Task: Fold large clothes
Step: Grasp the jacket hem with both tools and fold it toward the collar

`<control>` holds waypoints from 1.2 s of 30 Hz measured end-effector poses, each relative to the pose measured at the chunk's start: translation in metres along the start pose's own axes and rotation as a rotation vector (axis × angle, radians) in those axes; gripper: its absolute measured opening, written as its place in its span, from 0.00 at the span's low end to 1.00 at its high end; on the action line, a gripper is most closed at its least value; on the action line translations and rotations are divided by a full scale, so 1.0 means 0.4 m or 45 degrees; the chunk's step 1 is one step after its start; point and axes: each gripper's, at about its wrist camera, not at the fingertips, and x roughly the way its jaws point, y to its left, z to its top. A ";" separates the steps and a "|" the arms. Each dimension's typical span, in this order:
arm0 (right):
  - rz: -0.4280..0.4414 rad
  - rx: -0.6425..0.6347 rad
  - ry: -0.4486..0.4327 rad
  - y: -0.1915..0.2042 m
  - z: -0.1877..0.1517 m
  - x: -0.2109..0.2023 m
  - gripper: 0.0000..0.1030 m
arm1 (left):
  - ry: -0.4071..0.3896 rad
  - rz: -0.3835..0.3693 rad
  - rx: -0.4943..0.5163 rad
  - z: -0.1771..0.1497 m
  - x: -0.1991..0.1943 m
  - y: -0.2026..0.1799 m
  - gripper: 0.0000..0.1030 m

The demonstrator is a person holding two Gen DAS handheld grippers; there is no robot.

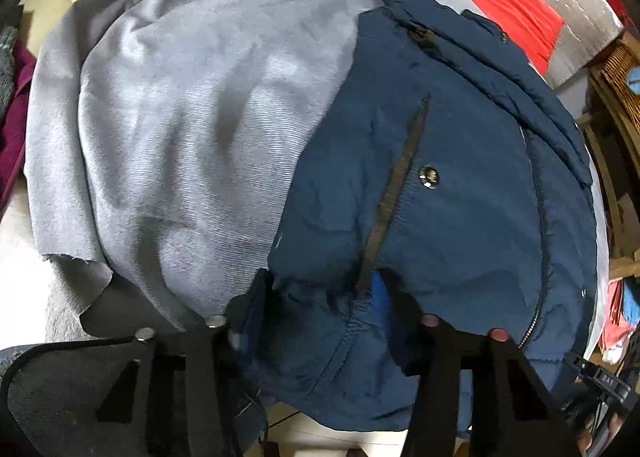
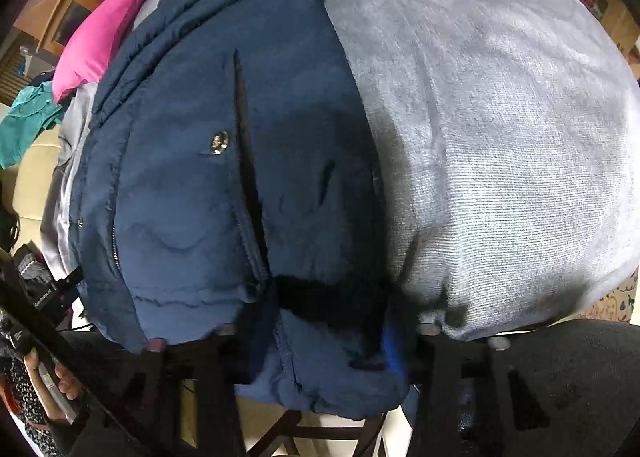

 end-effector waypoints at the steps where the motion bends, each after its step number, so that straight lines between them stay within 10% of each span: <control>1: 0.001 -0.009 -0.008 0.006 -0.001 -0.002 0.22 | 0.002 -0.019 0.008 -0.002 -0.003 -0.004 0.31; 5: 0.049 -0.024 -0.075 0.018 -0.006 -0.033 0.13 | -0.035 -0.126 -0.008 -0.008 -0.049 0.003 0.09; 26: 0.635 -0.121 -0.485 -0.009 0.006 -0.368 0.04 | -0.279 -0.724 -0.114 0.121 -0.318 0.103 0.01; 31: 0.587 -0.201 -0.444 0.071 0.078 -0.338 0.04 | -0.265 -0.550 -0.029 0.181 -0.268 0.059 0.01; 33: 0.567 -0.215 -0.419 0.084 0.069 -0.308 0.04 | -0.235 -0.406 0.024 0.148 -0.220 0.036 0.07; 36: 0.538 -0.198 -0.423 0.073 0.060 -0.270 0.05 | -0.115 -0.281 0.102 0.099 -0.128 -0.008 0.60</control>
